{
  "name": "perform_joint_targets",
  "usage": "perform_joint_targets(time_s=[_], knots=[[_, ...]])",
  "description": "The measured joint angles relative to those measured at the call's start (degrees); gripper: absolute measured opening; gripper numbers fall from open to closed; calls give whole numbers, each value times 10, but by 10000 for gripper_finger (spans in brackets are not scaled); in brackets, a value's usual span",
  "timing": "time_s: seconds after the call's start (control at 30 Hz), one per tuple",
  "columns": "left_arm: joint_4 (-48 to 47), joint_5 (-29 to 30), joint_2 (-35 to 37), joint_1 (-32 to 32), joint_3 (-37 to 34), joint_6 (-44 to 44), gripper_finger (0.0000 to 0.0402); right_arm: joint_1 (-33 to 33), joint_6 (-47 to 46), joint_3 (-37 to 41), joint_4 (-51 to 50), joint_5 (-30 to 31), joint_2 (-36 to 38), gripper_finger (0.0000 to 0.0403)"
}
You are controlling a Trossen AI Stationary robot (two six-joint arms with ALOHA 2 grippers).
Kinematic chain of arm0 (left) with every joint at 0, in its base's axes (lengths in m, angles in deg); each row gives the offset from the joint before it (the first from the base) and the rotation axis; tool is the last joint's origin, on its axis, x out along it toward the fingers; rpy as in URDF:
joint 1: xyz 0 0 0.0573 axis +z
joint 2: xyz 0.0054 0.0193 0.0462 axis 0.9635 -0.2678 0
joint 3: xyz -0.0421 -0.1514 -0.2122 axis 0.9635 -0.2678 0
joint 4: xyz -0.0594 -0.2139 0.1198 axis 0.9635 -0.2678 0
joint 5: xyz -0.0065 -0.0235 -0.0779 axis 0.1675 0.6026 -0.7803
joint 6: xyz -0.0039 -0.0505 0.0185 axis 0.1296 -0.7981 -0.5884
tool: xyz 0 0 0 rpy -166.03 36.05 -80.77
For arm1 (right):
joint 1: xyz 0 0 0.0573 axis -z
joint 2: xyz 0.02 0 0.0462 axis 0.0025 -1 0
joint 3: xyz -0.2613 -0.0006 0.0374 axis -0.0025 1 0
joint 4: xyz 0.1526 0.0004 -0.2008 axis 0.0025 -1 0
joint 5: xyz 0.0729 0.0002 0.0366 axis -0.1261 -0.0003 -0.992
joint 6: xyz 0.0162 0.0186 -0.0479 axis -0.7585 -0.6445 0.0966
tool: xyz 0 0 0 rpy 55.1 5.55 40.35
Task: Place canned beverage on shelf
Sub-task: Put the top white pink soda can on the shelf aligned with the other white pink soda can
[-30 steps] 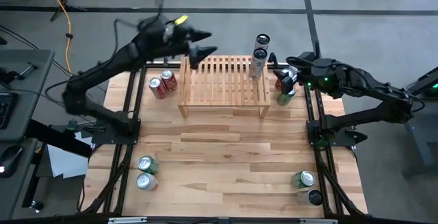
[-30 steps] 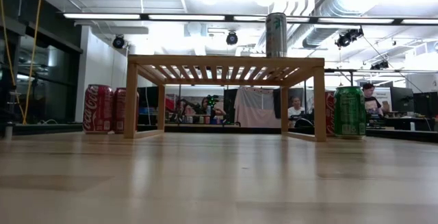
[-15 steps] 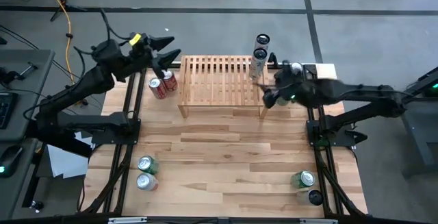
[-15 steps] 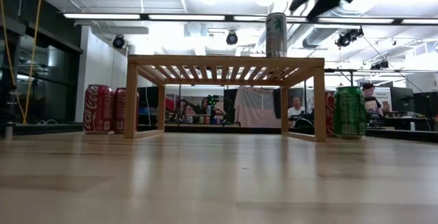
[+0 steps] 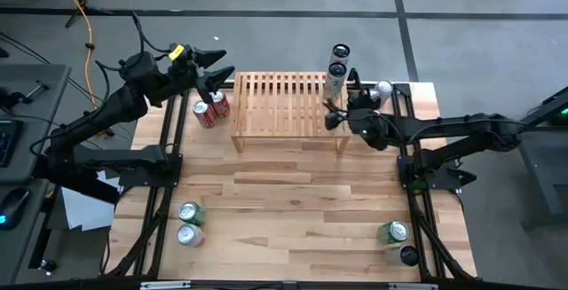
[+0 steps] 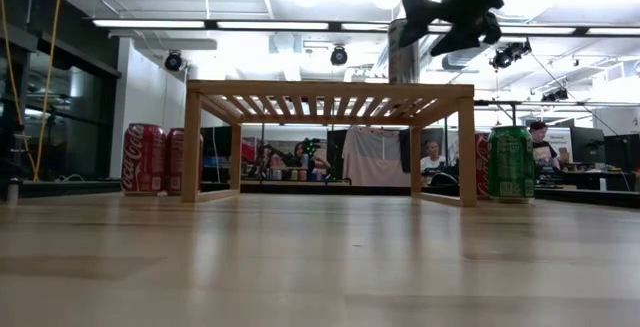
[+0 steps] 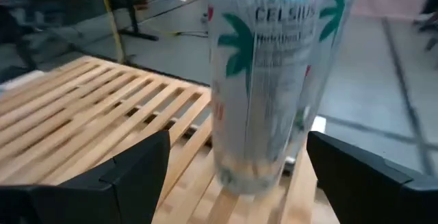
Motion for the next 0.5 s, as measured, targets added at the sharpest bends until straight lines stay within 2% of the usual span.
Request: perform_joint_targets(time_s=[0.17, 0.3, 0.5], knots=[[-1, 0, -1, 0, 0, 0, 333, 18, 44, -32, 7, 12, -50, 330], [-1, 0, -1, 0, 0, -1, 333, 30, 39, -48, 11, 51, -69, 330], [-2, 0, -1, 0, 0, -1, 333, 54, 39, -49, 45, 58, -80, 330]])
